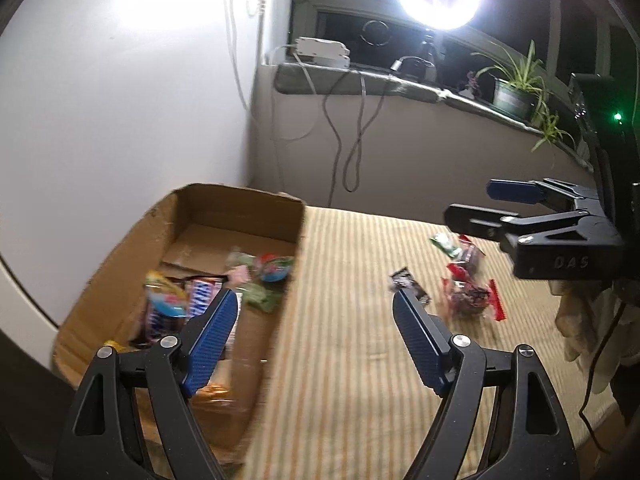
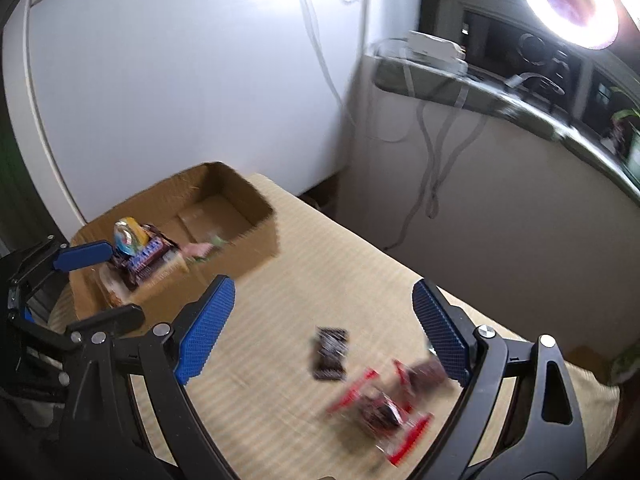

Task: Organize snacks
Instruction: 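Move both open tools back over the remaining snacks on the bed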

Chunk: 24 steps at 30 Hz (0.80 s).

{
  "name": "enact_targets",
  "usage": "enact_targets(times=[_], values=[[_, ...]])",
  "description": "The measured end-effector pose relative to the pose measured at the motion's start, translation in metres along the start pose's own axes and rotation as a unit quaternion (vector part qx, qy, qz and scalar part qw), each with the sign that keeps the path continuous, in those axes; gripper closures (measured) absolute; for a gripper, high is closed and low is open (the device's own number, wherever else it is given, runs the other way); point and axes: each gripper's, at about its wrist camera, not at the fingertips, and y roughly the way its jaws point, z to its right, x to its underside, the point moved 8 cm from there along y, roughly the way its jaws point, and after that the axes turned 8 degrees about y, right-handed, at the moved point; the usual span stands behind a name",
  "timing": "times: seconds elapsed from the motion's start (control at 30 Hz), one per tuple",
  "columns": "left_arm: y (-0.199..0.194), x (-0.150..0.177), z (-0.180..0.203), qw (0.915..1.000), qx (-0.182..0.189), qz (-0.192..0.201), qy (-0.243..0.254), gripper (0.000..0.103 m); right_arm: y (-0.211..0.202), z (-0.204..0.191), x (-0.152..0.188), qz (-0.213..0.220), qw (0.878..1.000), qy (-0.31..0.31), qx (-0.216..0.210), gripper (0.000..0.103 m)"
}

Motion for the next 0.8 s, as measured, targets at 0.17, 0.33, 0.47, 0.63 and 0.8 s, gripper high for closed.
enact_targets(times=[0.17,0.33,0.47,0.63,0.8], values=[[0.012,0.001,0.024,0.9996,0.025,-0.004,0.007,0.026,-0.017,0.048,0.019,-0.013,0.999,0.041,0.009,0.01],[0.029,0.004,0.047,0.9984,0.051,-0.021,0.014,0.037,-0.024,0.085,0.044,-0.033,0.997,0.068,0.016,0.01],[0.042,0.008,0.059,0.9968,0.07,-0.037,0.01,0.048,-0.025,0.095,0.062,-0.044,0.997,0.066,0.011,0.015],[0.057,0.011,0.072,0.9952,0.081,-0.054,0.012,0.058,-0.015,0.087,0.081,-0.073,0.996,0.039,-0.017,0.036],[0.073,0.01,0.08,0.9933,0.092,-0.069,0.011,0.066,-0.006,0.063,0.086,-0.087,0.995,-0.007,-0.047,0.038]])
